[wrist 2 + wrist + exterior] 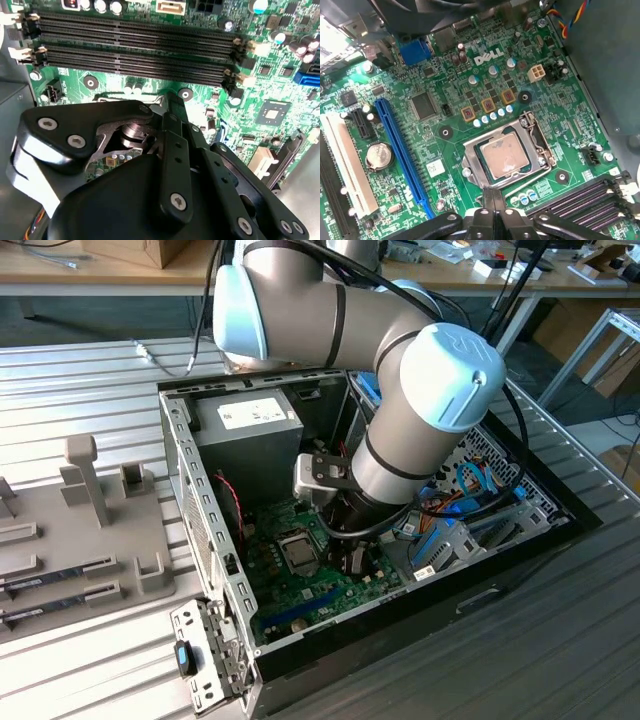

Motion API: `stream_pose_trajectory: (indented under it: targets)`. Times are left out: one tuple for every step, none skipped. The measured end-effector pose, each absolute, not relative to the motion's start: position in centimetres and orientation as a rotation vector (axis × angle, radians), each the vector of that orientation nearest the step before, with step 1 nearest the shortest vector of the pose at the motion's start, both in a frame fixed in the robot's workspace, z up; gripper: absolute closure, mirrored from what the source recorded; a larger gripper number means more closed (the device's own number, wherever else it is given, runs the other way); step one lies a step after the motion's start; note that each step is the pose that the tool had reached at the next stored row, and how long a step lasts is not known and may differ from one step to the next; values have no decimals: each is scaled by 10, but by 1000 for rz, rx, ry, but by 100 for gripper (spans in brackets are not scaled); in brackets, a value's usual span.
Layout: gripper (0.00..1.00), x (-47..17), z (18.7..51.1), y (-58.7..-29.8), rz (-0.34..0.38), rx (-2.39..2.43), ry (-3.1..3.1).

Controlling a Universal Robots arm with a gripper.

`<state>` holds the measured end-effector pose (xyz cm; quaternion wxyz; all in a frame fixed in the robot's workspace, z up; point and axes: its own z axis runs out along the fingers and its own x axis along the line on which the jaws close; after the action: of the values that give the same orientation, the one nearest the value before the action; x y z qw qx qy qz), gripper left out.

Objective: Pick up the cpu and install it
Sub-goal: 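Install the first cpu locking lever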

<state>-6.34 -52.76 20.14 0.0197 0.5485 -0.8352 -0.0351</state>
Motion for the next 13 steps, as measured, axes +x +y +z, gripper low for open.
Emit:
stream_pose_trajectory:
  targets:
    - [89,-63,201,-528,-109,1702,-2592]
    - [89,-63,200,-528,-109,1702,-2591]
    - [89,-63,199,-528,-108,1702,-2591]
    - [89,-63,197,-528,-108,1702,-2591]
    - [89,-63,195,-528,-109,1702,-2591]
    - [89,-63,194,-528,-108,1702,-2591]
    - [89,-63,194,-528,-108,1701,-2591]
    - [89,-63,194,-528,-108,1702,-2591]
    - [89,-63,193,-529,-109,1702,-2591]
    - [89,-63,204,-529,-115,1704,-2594]
    - [89,-63,217,-529,-115,1703,-2593]
    - [89,-63,220,-529,-115,1703,-2593]
    - [89,-63,222,-529,-115,1704,-2593]
